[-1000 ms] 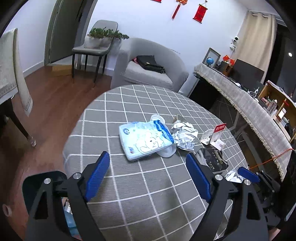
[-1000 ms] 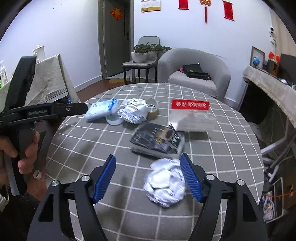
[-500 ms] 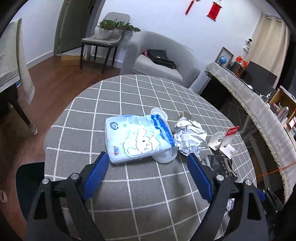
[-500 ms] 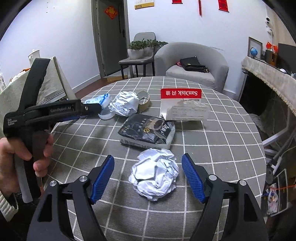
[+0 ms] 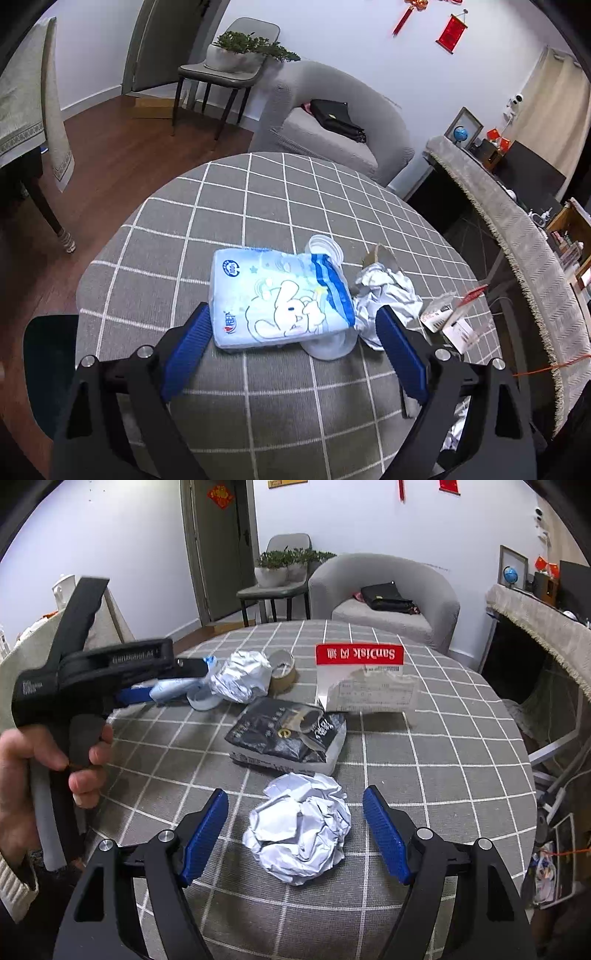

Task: Collect trash
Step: 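Grasp the blue-white wipes pack with the left tool while the right tool grasps the foil ball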

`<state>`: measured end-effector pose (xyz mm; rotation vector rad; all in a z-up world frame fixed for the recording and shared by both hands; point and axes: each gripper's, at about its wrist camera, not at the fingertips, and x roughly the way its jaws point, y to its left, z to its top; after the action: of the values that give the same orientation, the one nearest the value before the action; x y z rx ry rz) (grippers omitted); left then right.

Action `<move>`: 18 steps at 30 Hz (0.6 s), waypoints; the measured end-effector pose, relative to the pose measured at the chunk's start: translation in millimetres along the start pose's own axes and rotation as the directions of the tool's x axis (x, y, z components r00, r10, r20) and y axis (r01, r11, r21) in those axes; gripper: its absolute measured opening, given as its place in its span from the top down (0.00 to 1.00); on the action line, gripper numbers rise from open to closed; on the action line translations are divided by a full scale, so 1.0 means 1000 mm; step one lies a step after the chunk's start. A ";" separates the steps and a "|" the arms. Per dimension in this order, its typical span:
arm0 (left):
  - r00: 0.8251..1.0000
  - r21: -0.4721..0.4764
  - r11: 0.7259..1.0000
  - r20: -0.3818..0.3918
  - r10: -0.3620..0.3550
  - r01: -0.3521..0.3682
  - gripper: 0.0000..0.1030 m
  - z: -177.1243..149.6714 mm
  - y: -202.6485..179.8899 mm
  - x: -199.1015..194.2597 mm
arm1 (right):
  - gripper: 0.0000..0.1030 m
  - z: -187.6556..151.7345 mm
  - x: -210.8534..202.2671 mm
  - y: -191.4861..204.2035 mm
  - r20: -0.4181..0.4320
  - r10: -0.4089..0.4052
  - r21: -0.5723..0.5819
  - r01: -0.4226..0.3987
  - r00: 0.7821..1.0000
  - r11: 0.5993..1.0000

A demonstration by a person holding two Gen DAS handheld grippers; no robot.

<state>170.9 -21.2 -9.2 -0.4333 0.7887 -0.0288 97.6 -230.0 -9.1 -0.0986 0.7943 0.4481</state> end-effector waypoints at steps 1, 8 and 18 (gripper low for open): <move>1.000 0.005 1.000 0.000 0.010 -0.010 0.12 0.001 -0.002 0.001 | 0.26 0.000 0.001 -0.001 -0.004 0.004 0.003 -0.004 1.000 1.000; 0.999 0.008 0.999 0.000 0.053 -0.053 0.16 0.008 -0.004 0.009 | 0.26 0.001 0.004 -0.006 -0.018 0.007 0.003 -0.007 1.000 1.000; 0.996 0.017 0.995 0.002 0.095 -0.095 0.28 0.007 0.000 0.008 | 0.26 -0.001 0.006 -0.008 -0.032 0.026 0.024 -0.025 0.999 0.999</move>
<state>181.9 -20.0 -10.1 -0.3790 0.8062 0.0530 104.3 -235.2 -14.4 -0.0737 0.8330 0.4621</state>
